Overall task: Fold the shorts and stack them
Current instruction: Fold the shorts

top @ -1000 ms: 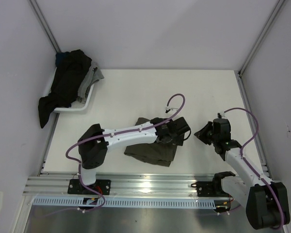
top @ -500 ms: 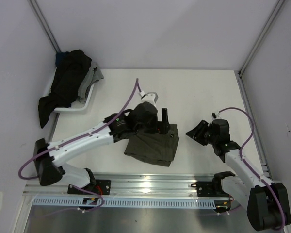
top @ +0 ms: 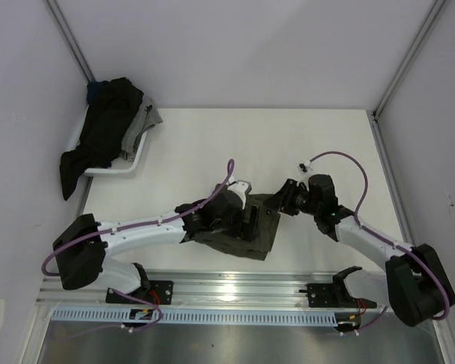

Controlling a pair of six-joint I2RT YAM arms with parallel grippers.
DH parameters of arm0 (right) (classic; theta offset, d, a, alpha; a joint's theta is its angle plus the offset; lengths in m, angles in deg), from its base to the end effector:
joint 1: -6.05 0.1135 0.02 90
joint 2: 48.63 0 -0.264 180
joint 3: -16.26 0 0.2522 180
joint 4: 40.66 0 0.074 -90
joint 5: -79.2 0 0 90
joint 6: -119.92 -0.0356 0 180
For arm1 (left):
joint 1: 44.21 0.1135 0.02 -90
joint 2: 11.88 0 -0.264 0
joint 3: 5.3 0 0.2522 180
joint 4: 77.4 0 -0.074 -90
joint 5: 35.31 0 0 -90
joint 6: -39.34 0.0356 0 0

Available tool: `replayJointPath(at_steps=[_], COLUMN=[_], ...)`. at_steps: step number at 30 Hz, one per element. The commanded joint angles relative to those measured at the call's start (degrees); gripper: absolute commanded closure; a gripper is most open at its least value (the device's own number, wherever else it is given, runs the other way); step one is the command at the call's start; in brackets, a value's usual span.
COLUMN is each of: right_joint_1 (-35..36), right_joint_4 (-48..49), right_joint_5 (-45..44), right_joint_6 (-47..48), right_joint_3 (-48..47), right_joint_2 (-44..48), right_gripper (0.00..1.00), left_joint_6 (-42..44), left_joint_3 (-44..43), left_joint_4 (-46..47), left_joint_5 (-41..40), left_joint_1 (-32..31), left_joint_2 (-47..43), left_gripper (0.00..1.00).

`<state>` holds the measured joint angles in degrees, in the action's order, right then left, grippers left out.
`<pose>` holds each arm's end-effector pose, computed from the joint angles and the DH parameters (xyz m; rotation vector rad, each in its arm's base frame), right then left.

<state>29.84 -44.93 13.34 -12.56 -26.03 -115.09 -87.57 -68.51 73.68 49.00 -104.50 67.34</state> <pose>0.2122 0.1094 0.2016 0.0810 2.2236 1.1139 0.1470 -0.2506 0.2260 0.4495 2.4233 -0.6860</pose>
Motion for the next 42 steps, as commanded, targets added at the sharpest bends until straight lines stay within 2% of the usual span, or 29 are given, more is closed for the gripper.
replayJointPath(at_steps=[1, 6, 10, 18, 22, 26, 29, 32, 33, 36, 38, 40, 41, 42], right_joint_1=[0.6, 1.1, 0.8, -2.8, -2.9, -2.8, -2.7, -2.3, -2.1, -0.9, -0.1, 1.3, 1.4, 1.0], right_joint_4=[9.2, 20.4, 23.5, 26.5, 26.3, 23.5, 18.2, 12.0, 10.0, 6.4, 3.5, -2.7, -5.1, -8.8], right_joint_5=[3.7, 8.5, 8.5, 7.7, 7.0, 6.7, 5.7, 4.7, 4.3, 4.4, 4.0, 1.3, -0.4, -2.8], right_joint_6=[-2.9, -6.6, -7.6, -7.4, -7.4, -6.4, -4.2, -1.2, -0.5, 2.3, 5.3, 8.2, 9.0, 9.6], right_joint_3=[-2.3, -1.3, -1.4, -3.7, -4.8, -6.2, -7.8, -9.6, -9.8, -10.9, -12.7, -15.0, -15.4, -15.4], right_joint_2=[-5.3, -15.1, -21.5, -35.4, -37.8, -35.3, -30.5, -24.6, -23.1, -18.0, -16.1, -14.8, -13.5, -12.8], right_gripper=[0.68, 0.71, 0.72, 0.76, 0.77, 0.75, 0.67, 0.53, 0.43, 0.3, 0.26, 0.19, 0.08, 0.07], left_joint_6=[3.6, 4.8, 5.1, 4.7, 3.9, 3.9, 4.6, 4.9, 4.8, 3.5, 2.3, 1.2, 0.8, 0.0], left_joint_3=[1.0, 0.3, -2.8, -0.9, -0.7, -0.5, -1.9, -3.7, -4.0, -4.4, -4.5, -4.2, -4.1, -3.6], left_joint_4=[11.8, 12.1, 6.7, 7.9, 7.4, 8.2, 6.4, 3.5, 2.9, 0.1, -3.5, -7.4, -8.9, -10.0], left_joint_5=[1.6, -0.9, -10.5, -14.9, -15.3, -14.7, -13.8, -11.5, -10.4, -6.9, -5.6, -6.1, -7.2, -7.7], left_joint_1=[-1.2, -3.7, -7.4, -12.8, -13.4, -13.4, -13.4, -12.7, -12.3, -9.8, -7.2, -5.5, -4.9, -4.3], left_joint_2=[0.9, 5.3, 9.8, 13.8, 16.5, 14.3, 9.7, 4.7, 1.1, -4.4, -9.1, -13.3, -14.6, -15.8], left_gripper=[0.05, 0.06, 0.07, 0.08, 0.08, 0.07, 0.05, 0.03, 0.02, 0.01, 0.01, 0.01, 0.01, 0.01])
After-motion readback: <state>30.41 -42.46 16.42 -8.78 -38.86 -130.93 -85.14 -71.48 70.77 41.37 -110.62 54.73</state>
